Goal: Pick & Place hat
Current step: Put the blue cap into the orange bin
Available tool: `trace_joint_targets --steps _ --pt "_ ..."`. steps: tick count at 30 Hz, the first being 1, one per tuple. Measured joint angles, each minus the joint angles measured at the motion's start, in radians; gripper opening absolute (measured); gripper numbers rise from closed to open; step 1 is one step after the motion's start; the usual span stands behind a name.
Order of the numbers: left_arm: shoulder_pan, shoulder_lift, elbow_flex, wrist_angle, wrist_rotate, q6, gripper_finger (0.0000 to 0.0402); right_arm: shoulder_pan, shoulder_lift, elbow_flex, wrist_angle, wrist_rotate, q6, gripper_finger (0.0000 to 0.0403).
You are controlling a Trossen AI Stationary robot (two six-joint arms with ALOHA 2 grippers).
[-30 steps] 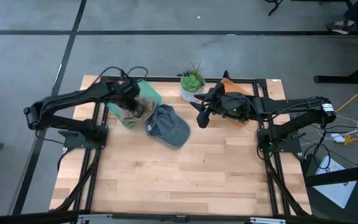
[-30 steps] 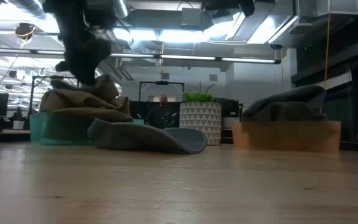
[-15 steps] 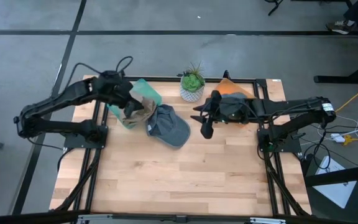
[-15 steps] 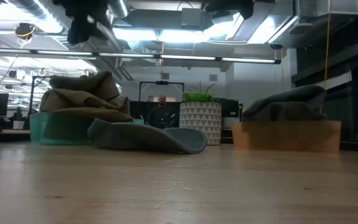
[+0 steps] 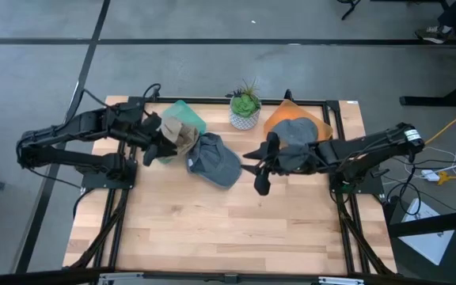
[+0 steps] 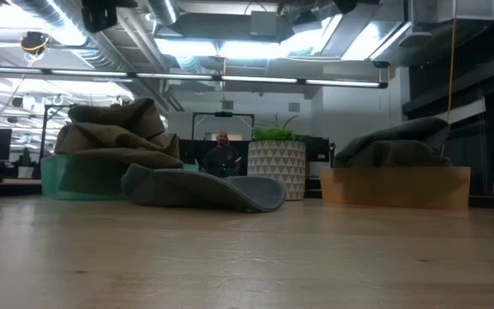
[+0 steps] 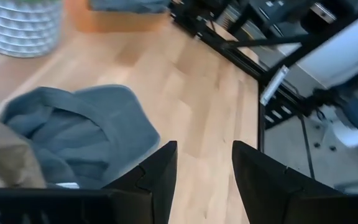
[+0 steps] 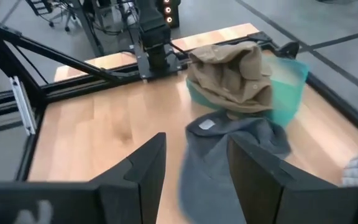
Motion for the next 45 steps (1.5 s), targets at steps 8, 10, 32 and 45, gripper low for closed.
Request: trace_joint_targets --steps 8,10,32,45 --pt "-0.161 0.004 0.000 0.020 -0.048 0.021 0.0152 0.056 0.089 0.000 0.117 0.002 0.169 0.0168" --pt "-0.209 0.004 0.000 0.023 -0.049 0.007 0.0152 0.068 0.115 0.000 0.171 0.003 0.215 0.0168" --pt "-0.614 0.009 0.000 0.097 -0.297 -0.079 0.0152 0.153 0.288 0.000 0.338 -0.002 0.372 0.0168" --pt "-0.692 0.167 0.000 0.012 -0.380 0.131 0.0152 0.153 0.368 0.000 0.326 -0.032 0.199 0.0168"
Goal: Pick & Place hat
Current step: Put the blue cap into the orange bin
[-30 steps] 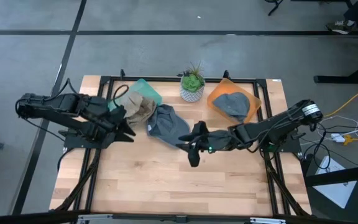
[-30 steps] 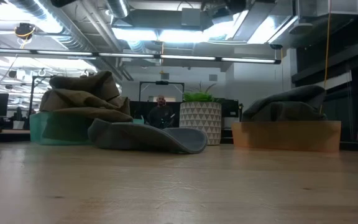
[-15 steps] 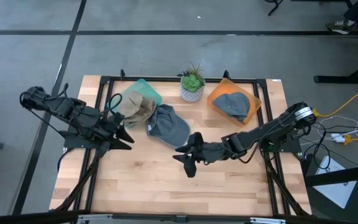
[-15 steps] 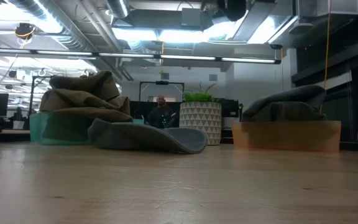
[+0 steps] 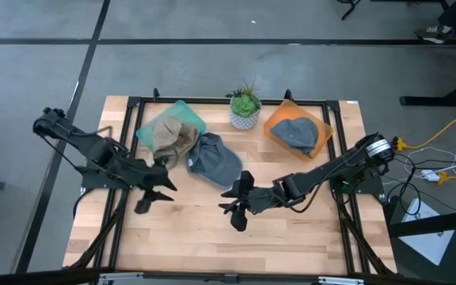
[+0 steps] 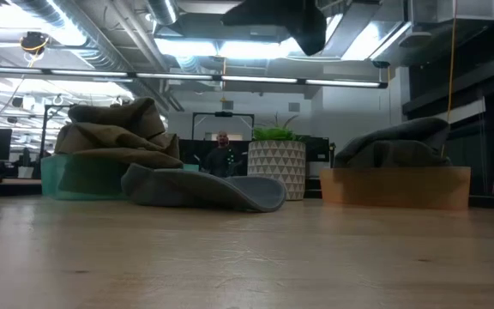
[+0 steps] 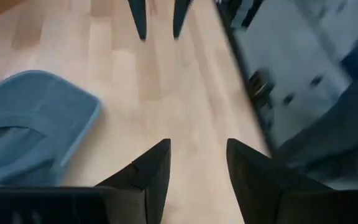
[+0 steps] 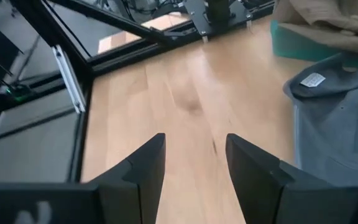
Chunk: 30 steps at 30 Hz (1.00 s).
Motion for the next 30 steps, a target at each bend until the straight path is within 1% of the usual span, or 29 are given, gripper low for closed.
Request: trace_joint_targets --steps 3,6,9,13,16,23,25,28,30 --pt "0.000 0.060 0.000 -0.024 -0.030 0.102 0.0152 0.000 0.001 0.000 -0.038 0.001 -0.016 0.0168" --pt "0.000 0.130 0.000 -0.047 -0.084 0.217 0.0152 0.000 0.001 0.000 -0.094 0.008 -0.017 0.0168" --pt "0.000 0.210 0.000 -0.051 -0.166 0.317 0.0152 -0.001 0.001 0.000 -0.136 0.016 -0.040 0.0168" --pt "0.011 0.322 0.000 -0.051 -0.275 0.396 0.0152 -0.005 0.001 0.000 -0.169 0.018 -0.072 0.0168" --pt "0.036 0.402 0.000 -0.051 -0.305 0.419 0.0152 -0.012 0.001 0.000 -0.186 0.018 -0.067 0.0168" --pt "0.087 0.567 0.000 -0.027 -0.316 0.430 0.0152 -0.023 0.001 0.000 -0.206 0.018 -0.065 0.0168" --pt "0.100 0.604 0.000 -0.016 -0.346 0.431 0.0152 -0.023 0.001 0.000 -0.206 0.018 -0.060 0.0168" --pt "0.118 0.642 0.000 0.010 -0.419 0.433 0.0152 -0.023 0.001 0.000 -0.207 0.016 -0.040 0.0168" --pt "0.132 0.658 0.000 0.040 -0.454 0.450 0.0152 -0.023 -0.005 0.000 -0.216 0.000 -0.022 0.0168"
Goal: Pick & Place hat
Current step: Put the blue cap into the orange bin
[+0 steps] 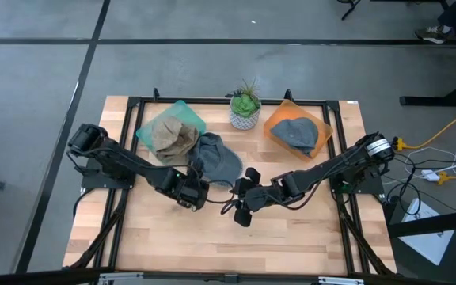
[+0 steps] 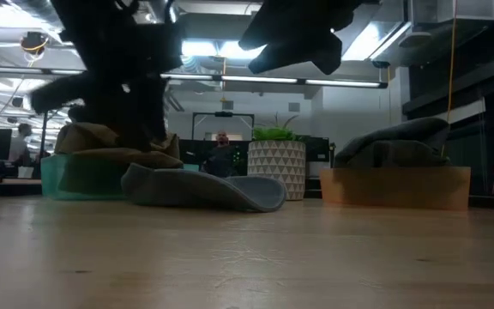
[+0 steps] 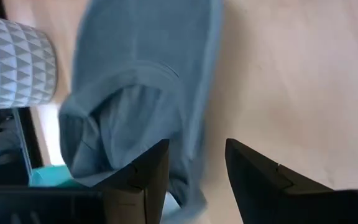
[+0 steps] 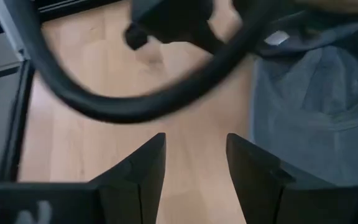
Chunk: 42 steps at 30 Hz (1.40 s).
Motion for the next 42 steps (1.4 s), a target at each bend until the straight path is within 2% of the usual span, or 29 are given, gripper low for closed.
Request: trace_joint_targets --steps 2,5,10,20,23,26,29,32,37,42 --pt "0.018 0.010 -0.009 0.060 0.002 0.028 0.0148 0.000 -0.016 0.000 -0.026 -0.020 0.027 0.0168" --pt "0.049 0.011 -0.062 0.161 0.079 0.063 0.0137 0.000 -0.049 0.000 -0.099 -0.027 0.095 0.0168" --pt "0.085 0.011 -0.126 0.210 0.112 0.068 0.0116 0.000 -0.107 0.000 -0.244 -0.028 0.164 0.0168" --pt "0.157 0.011 -0.193 0.343 0.120 0.068 0.0086 -0.004 -0.129 0.000 -0.359 -0.008 0.154 0.0168" --pt "0.174 0.008 -0.193 0.345 0.154 0.075 0.0061 -0.011 -0.129 0.000 -0.368 0.009 0.144 0.0168" --pt "0.196 -0.022 -0.193 0.348 0.191 0.070 0.0021 -0.031 -0.138 0.000 -0.382 0.008 0.138 0.0168" --pt "0.229 -0.075 -0.193 0.349 0.236 0.036 0.0013 -0.063 -0.159 0.000 -0.399 0.007 0.091 0.0168" --pt "0.283 -0.148 -0.193 0.356 0.320 0.012 0.0013 -0.105 -0.193 0.000 -0.399 0.002 0.023 0.0168" --pt "0.400 -0.284 -0.193 0.359 0.562 -0.084 0.0010 -0.198 -0.248 0.000 -0.397 -0.052 -0.078 0.0168" --pt "0.491 -0.417 -0.193 0.362 0.810 -0.204 0.0012 -0.293 -0.277 0.000 -0.356 -0.181 -0.125 0.0168"
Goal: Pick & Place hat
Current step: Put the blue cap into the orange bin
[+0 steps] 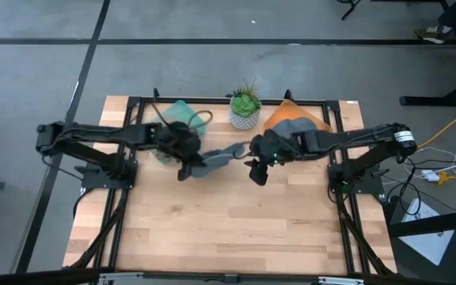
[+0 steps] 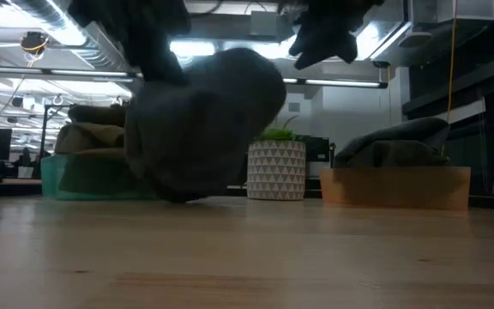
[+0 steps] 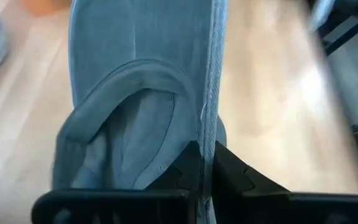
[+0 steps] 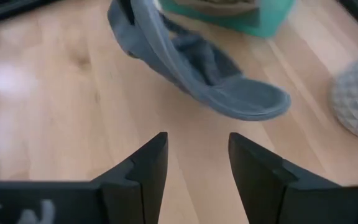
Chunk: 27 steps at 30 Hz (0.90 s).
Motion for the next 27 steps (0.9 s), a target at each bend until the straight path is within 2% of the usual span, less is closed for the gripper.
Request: trace_joint_targets --steps 3,8,14,19,23,27 --pt "0.027 -0.070 0.000 0.005 0.079 -0.050 0.0012 -0.041 0.000 0.000 0.049 -0.074 -0.062 0.0168" --pt "0.054 -0.150 0.028 -0.011 0.107 -0.088 0.0013 -0.089 0.000 0.000 0.135 -0.110 -0.182 0.0178" --pt "0.088 -0.174 0.042 -0.070 0.211 -0.163 0.0014 -0.121 0.000 0.000 0.213 -0.108 -0.209 0.0243" --pt "0.092 -0.173 0.042 -0.133 0.238 -0.197 0.0014 -0.128 0.000 0.000 0.223 -0.105 -0.215 0.0293" --pt "0.092 -0.173 0.042 -0.121 0.283 -0.230 0.0014 -0.128 0.001 0.000 0.273 -0.107 -0.283 0.0297" --pt "0.091 -0.173 0.042 -0.051 0.323 -0.272 0.0015 -0.134 0.002 0.000 0.335 -0.185 -0.330 0.0279"
